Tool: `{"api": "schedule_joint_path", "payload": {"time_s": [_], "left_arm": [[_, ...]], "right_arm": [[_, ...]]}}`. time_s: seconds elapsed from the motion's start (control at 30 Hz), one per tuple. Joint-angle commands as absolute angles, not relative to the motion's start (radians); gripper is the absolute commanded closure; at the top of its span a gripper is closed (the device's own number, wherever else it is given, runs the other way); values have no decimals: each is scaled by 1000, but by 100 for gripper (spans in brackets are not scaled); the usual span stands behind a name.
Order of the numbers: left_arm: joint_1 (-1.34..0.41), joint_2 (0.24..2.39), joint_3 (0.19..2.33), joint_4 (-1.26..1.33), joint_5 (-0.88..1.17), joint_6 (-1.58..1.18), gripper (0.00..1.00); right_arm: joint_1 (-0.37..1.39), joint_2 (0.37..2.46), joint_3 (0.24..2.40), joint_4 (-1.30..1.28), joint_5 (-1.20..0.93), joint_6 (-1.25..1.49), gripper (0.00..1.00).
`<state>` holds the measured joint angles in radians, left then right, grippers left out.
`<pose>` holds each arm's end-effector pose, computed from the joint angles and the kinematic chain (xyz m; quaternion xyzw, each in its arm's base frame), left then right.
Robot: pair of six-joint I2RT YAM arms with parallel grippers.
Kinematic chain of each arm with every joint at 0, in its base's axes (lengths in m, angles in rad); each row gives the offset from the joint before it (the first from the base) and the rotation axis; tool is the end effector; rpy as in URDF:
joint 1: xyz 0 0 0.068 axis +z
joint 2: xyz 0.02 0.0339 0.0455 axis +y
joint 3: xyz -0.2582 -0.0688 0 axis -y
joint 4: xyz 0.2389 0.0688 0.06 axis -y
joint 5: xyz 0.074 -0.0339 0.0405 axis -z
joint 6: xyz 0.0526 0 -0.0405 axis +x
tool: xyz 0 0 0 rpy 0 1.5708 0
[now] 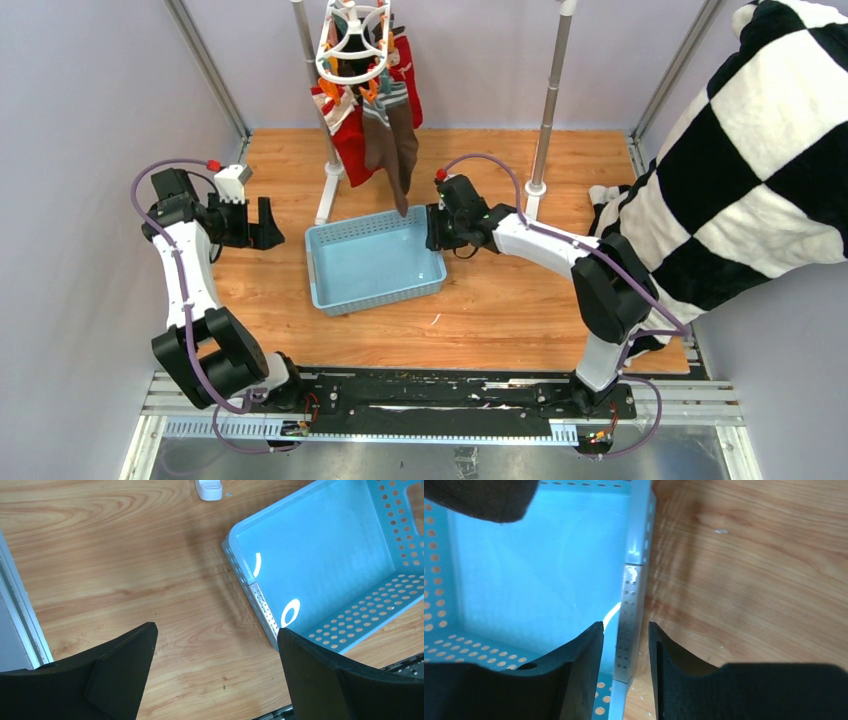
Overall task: Remove the socks clipped to the hanger
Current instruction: Move the bin to the center of the board.
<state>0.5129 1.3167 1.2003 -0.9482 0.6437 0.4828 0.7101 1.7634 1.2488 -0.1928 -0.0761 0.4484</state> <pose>0.2382 0.0979 0.2937 0.0654 0.9195 -0.1556 0.3550 0.3030 0.2658 0.2194 -0.1342 0.8978 0.2578 0.3310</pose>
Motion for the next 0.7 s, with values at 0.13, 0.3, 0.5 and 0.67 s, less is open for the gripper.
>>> {"api": "schedule_joint_path", "payload": {"time_s": [0.13,0.3,0.5,0.67], "left_arm": [[491,1303,1170,-958,685,473,0],[456,1306,1170,-957,686,458,0],[449,1305,1176,-957,688,446,0],[442,1298,1185,-957,692,435,0]], "right_arm": [[717,1612,1103,-258,181,534,68],[712,1499,1000,-267,247,531,66],[660,1405,919,-295,271,560,66],[651,1330,911,-279,248,556,38]]}}
